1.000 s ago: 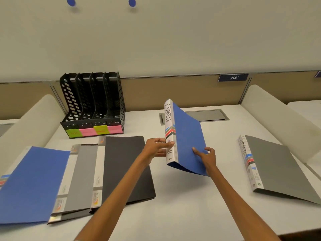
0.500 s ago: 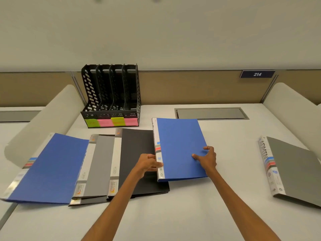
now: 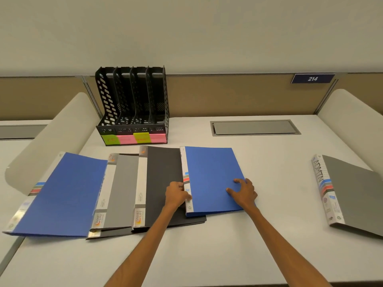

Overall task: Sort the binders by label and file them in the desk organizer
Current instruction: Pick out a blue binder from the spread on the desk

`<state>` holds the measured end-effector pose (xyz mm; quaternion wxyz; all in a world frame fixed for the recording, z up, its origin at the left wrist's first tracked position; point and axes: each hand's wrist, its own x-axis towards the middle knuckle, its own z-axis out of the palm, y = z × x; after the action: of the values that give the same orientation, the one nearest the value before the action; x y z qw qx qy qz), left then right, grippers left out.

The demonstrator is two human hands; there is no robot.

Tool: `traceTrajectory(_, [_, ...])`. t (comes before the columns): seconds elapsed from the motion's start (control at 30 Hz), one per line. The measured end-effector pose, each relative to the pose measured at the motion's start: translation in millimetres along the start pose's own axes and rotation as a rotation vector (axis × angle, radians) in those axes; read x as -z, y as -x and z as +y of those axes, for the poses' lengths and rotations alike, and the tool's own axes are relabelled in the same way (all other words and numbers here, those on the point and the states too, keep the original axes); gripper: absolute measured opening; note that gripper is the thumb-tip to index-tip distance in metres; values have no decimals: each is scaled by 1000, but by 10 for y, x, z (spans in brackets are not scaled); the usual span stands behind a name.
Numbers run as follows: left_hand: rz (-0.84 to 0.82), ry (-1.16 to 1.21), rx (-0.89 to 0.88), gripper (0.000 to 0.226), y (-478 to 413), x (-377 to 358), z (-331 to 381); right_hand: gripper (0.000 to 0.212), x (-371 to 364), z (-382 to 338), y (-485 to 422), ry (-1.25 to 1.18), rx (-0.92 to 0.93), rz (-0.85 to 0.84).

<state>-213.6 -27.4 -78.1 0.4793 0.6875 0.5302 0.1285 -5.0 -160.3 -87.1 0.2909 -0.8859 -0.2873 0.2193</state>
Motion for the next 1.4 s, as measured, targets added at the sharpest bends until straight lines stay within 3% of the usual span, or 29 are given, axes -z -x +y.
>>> traceTrajectory(0.2, [-5, -37, 42, 29, -7, 5, -76, 55, -46, 25, 45, 112, 43, -45])
traceTrajectory(0.33, [113, -102, 63, 54, 97, -1, -23, 54, -36, 24, 52, 125, 37, -43])
traceTrajectory(0.5, [274, -263, -155, 38, 197, -89, 112, 50, -42, 38, 104, 64, 32, 26])
traceTrajectory(0.9, [151, -228, -237, 18, 183, -770, 557, 42, 467, 437, -119, -45, 41, 159])
traceTrajectory(1.17, [40, -237, -221, 32, 167, -1649, 1084, 39, 1229, 1050, -469, -76, 56, 223])
traceTrajectory(1.4, [-49, -248, -223, 42, 195, -2562, 1548, 33, 1886, 1664, -701, -148, 44, 383])
